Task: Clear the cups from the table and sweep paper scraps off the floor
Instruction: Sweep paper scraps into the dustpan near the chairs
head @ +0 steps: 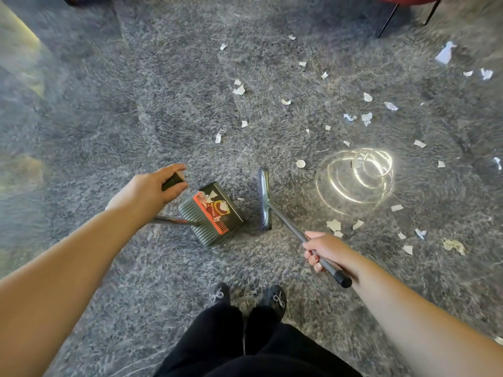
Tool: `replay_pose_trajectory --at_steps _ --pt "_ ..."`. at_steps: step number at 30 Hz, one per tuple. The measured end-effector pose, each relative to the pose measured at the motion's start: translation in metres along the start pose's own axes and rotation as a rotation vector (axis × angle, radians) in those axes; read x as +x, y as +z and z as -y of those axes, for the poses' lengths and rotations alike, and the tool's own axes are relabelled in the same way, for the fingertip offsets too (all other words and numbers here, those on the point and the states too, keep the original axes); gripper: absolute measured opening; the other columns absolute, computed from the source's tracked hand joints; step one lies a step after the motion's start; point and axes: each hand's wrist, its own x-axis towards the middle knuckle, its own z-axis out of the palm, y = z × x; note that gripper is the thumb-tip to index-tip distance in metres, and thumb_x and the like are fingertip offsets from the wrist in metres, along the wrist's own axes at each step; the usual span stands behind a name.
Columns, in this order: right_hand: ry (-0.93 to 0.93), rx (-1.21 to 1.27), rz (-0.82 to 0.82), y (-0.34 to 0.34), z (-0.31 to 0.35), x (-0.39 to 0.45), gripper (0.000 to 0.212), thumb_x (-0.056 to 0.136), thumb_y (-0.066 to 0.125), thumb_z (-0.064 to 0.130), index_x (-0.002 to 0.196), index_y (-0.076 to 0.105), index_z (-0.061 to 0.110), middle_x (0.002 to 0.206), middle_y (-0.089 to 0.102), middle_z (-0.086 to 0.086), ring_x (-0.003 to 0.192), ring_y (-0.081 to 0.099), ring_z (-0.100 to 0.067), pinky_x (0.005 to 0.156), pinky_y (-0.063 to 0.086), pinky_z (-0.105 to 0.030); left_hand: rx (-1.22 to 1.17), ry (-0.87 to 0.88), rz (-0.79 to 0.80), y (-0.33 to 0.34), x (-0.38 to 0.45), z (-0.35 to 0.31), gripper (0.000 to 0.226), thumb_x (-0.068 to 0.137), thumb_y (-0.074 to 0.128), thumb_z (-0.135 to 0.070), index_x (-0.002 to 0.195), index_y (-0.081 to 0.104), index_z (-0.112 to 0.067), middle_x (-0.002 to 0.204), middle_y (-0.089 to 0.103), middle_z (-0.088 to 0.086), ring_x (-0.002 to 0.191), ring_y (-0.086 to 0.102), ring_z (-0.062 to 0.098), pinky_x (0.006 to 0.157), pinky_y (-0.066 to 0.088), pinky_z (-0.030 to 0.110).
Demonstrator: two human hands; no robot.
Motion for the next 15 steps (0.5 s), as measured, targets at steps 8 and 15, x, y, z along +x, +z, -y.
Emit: replay_pose_trajectory --at_steps 8,15 --pt "0.081 -0.085 -0.027 0.036 0.06 0.055 0.063 0.097 0.04 0.001 0.152 0.018 0.023 0.064 0.047 -0.006 0.038 0.039 -0.009 0.038 0.032 -0.02 0.13 0.075 0.103 -0.042 0.085 -0.002 0.046 0.088 0.049 -0.065 0.133 0.04 -0.059 0.089 0.063 -0.008 0.067 0.063 0.016 0.061 0.056 0.037" --pt "0.088 -0.133 0.035 0.101 0.103 0.087 0.062 0.097 0.04 0.003 0.152 0.019 0.021 0.065 0.049 -0.006 0.041 0.041 -0.01 0.039 0.034 -0.022 0.184 0.152 0.195 -0.063 0.12 0.016 0.049 0.091 0.049 -0.061 0.138 0.036 -0.056 0.105 0.066 -0.003 0.073 0.06 0.014 0.062 0.053 0.034"
